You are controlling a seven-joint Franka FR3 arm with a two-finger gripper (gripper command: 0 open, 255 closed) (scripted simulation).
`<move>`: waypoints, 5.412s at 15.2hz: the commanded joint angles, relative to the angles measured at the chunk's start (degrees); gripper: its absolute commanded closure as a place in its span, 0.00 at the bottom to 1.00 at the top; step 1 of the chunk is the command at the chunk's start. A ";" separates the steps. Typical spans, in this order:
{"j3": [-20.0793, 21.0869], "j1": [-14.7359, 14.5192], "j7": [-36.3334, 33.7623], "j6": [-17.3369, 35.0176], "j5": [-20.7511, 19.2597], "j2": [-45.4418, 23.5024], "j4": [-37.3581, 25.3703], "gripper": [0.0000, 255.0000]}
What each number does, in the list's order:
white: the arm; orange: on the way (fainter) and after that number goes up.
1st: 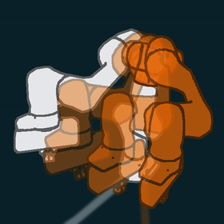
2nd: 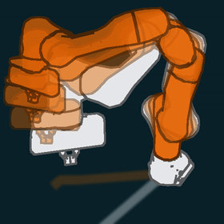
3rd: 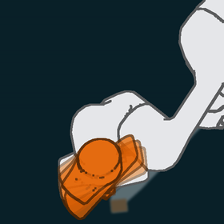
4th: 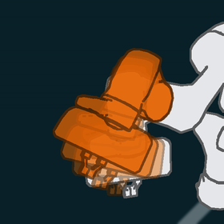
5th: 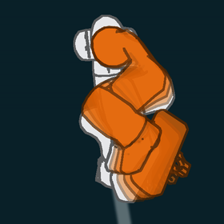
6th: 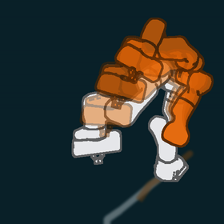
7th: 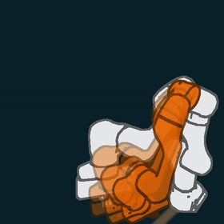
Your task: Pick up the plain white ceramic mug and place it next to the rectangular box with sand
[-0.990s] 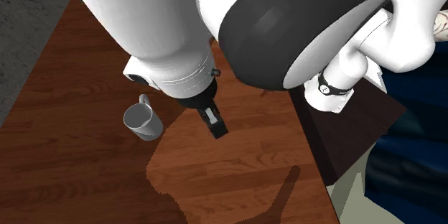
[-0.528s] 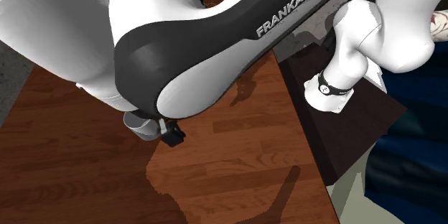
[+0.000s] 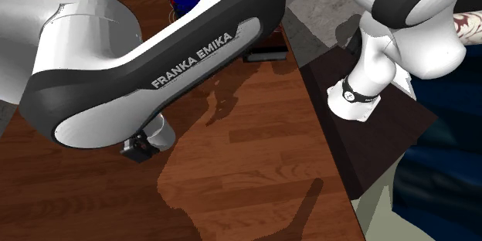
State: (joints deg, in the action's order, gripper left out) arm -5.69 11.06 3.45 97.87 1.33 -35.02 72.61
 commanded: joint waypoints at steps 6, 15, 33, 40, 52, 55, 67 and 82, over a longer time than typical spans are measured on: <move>-0.01 0.21 0.04 3.70 0.18 -1.74 1.96 0.00; 0.00 0.19 0.05 4.90 0.19 -1.74 3.16 0.00; -0.09 0.24 0.08 -0.43 0.07 -0.39 -0.84 1.00; -0.14 0.36 0.14 -5.58 0.03 0.01 -5.59 1.00; -0.16 0.84 0.28 -16.09 0.14 -1.87 -17.99 1.00; -0.14 1.07 0.32 -19.38 0.23 -3.25 -22.67 1.00; -2.32 3.25 5.63 -9.44 -1.98 18.46 8.76 1.00; -8.63 9.73 17.12 -2.14 -8.20 42.87 39.28 1.00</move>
State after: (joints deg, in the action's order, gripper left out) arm -13.81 20.28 19.70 95.31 -6.27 6.21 109.95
